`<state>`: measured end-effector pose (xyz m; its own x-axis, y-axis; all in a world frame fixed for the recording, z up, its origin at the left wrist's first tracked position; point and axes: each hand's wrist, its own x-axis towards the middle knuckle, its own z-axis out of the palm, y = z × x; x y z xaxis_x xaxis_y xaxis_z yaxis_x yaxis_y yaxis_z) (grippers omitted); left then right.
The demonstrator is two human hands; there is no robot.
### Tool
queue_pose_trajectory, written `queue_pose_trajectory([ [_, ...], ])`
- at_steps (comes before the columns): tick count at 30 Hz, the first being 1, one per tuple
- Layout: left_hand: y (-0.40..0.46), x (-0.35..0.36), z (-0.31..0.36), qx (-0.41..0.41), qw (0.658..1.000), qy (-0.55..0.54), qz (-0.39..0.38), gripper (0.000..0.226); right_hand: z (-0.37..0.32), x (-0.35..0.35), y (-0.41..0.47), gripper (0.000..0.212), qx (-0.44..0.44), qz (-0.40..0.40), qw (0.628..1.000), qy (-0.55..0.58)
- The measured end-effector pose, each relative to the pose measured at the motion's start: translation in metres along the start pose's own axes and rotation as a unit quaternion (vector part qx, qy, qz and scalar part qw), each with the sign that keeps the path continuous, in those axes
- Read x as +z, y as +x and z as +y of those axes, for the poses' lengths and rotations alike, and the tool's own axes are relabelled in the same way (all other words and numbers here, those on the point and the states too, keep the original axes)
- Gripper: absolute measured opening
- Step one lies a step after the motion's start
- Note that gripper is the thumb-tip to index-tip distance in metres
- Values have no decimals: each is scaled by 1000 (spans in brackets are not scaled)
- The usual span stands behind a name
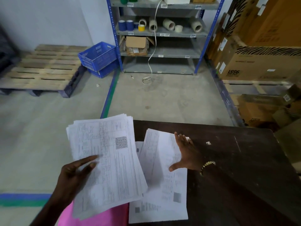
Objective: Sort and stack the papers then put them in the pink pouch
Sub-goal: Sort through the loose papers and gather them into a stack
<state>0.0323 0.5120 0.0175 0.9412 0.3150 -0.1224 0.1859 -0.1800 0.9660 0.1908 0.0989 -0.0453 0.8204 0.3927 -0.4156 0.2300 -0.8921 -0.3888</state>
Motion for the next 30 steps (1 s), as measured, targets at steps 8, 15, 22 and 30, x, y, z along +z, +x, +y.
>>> queue_pose_trajectory([
  [8,-4,10,-19,-20,999,-2,-27,23,-13,3,-19,151,-34,36,999,-20],
  [15,-6,11,-25,-21,998,21,-52,23,-20,10,-43,122,-12,90,969,231],
  [22,3,7,-28,-19,998,13,-60,24,-12,-48,-80,113,-22,206,891,405],
  [30,4,53,-35,-45,994,-12,-100,26,-32,-120,-106,97,-74,162,865,469],
])
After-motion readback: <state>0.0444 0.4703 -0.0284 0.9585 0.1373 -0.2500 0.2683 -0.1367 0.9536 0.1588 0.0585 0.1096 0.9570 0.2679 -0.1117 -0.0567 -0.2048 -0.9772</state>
